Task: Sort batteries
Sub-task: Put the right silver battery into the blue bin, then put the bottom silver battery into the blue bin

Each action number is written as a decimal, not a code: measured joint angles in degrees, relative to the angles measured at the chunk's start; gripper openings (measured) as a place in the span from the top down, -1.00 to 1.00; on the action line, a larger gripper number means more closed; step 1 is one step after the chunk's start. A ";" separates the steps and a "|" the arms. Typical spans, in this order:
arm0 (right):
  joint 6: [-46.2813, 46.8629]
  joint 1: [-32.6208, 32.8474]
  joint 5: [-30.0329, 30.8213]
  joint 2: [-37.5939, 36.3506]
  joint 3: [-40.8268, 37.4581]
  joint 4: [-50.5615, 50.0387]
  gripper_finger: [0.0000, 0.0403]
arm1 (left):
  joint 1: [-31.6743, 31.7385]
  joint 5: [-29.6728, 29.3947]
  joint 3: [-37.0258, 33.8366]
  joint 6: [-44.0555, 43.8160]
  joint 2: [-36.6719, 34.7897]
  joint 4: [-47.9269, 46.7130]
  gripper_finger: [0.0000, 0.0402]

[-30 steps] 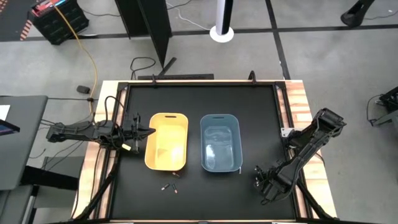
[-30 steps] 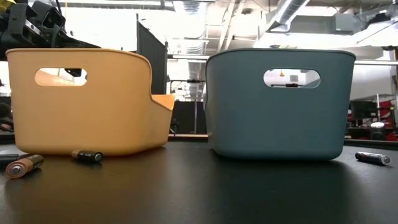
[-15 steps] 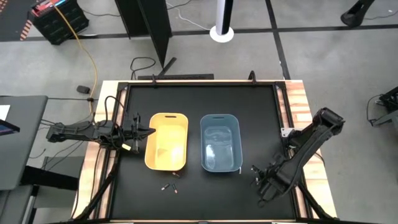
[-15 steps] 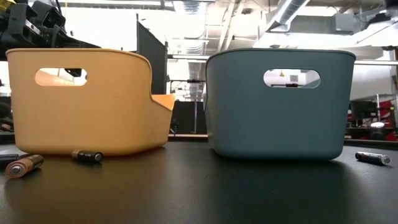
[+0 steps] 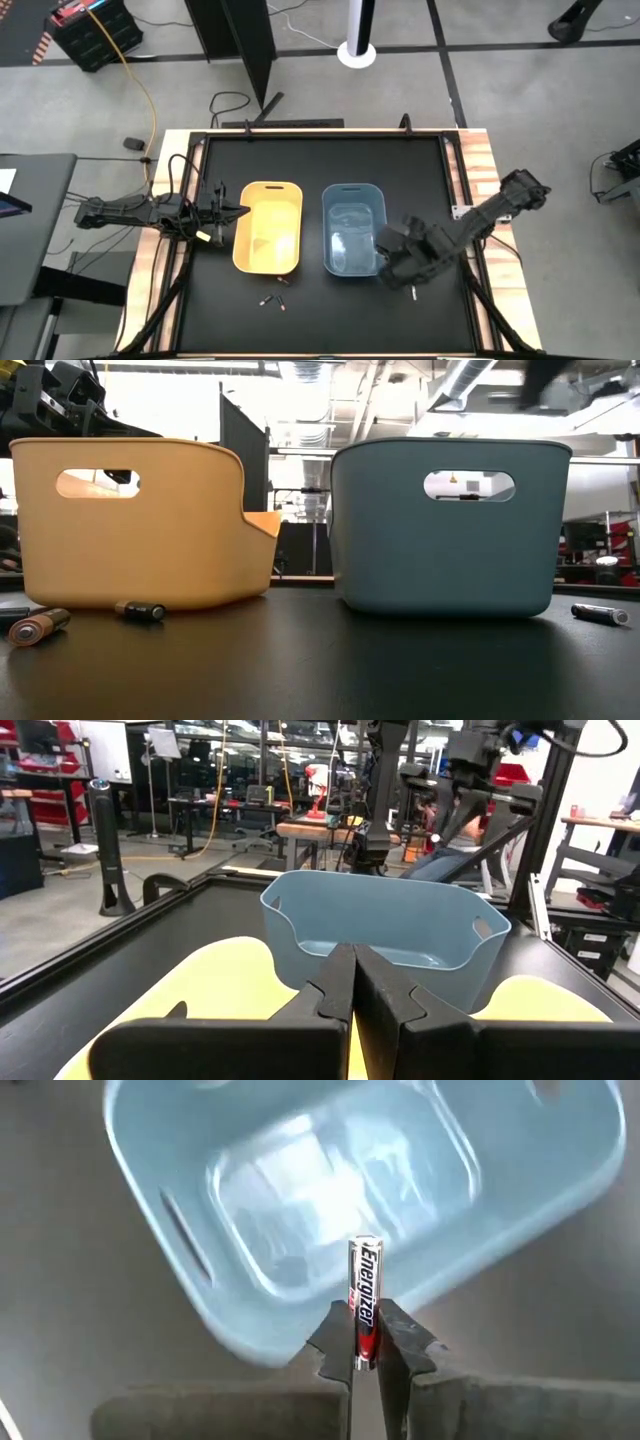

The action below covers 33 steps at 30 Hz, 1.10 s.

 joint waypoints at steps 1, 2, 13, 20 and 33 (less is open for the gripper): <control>-2.59 -1.23 0.00 0.00 0.00 1.70 0.83 | -0.01 0.00 0.00 0.00 0.01 0.00 1.00; -4.98 -2.41 0.04 0.00 0.00 3.23 0.82 | -0.01 0.00 0.00 0.00 0.01 0.00 1.00; -11.38 -6.53 -0.44 0.03 0.00 5.52 0.00 | -0.01 0.00 0.00 -0.20 0.00 -0.04 1.00; 2.79 2.48 -0.40 -0.61 0.00 -3.10 -0.34 | -0.01 -0.02 0.00 -0.20 0.01 -0.05 1.00; 45.33 22.40 -3.04 3.82 -6.78 -4.40 -0.34 | -0.01 -0.02 0.00 -0.77 0.00 0.04 1.00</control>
